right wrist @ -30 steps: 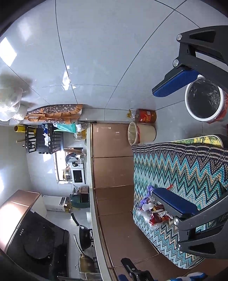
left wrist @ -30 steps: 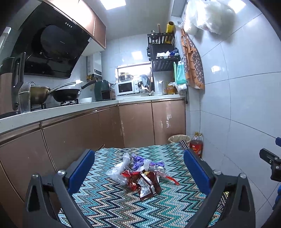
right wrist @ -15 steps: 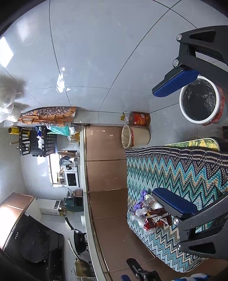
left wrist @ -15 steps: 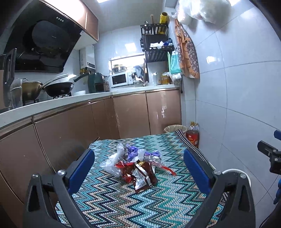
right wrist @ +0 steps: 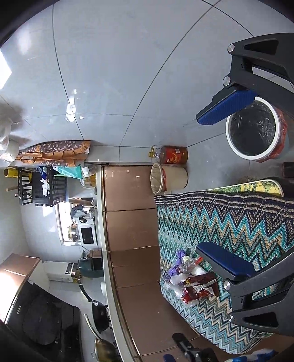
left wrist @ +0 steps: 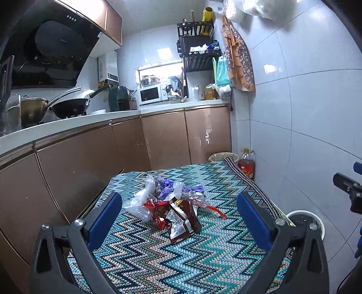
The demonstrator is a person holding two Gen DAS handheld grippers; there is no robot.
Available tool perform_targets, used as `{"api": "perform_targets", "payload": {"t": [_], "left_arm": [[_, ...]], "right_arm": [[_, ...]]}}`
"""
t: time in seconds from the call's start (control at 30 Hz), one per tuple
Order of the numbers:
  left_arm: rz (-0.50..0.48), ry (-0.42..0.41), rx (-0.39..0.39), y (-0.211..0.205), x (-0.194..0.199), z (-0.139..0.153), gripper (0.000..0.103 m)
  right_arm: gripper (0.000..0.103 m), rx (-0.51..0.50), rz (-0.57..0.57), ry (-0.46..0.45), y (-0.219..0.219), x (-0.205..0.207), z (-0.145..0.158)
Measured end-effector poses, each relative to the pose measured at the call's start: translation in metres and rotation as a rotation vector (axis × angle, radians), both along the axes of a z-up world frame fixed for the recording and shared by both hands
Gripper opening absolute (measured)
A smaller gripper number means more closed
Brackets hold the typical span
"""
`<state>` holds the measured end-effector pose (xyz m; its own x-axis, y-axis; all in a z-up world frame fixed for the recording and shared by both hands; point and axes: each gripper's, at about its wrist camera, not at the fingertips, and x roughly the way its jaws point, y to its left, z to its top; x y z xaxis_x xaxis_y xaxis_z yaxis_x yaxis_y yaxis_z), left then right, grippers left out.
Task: Collect trash
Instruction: 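Approach the trash pile on the table with both tools open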
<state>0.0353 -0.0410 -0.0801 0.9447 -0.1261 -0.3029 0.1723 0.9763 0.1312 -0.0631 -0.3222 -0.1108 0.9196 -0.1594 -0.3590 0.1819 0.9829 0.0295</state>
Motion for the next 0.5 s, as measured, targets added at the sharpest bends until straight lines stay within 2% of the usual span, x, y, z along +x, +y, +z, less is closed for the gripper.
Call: {"api": "perform_targets", "payload": {"t": [0.2, 0.5], "left_arm": [[-0.012, 0.035, -0.001, 0.003, 0.012, -0.007, 0.102], [-0.021, 0.114, -0.064, 0.020, 0.040, -0.017, 0.102]], "right_arm": [[0.103, 0.042, 0.011, -0.012, -0.006, 0.006, 0.000], [0.103, 0.074, 0.082, 0.051, 0.002, 0.038, -0.003]]}}
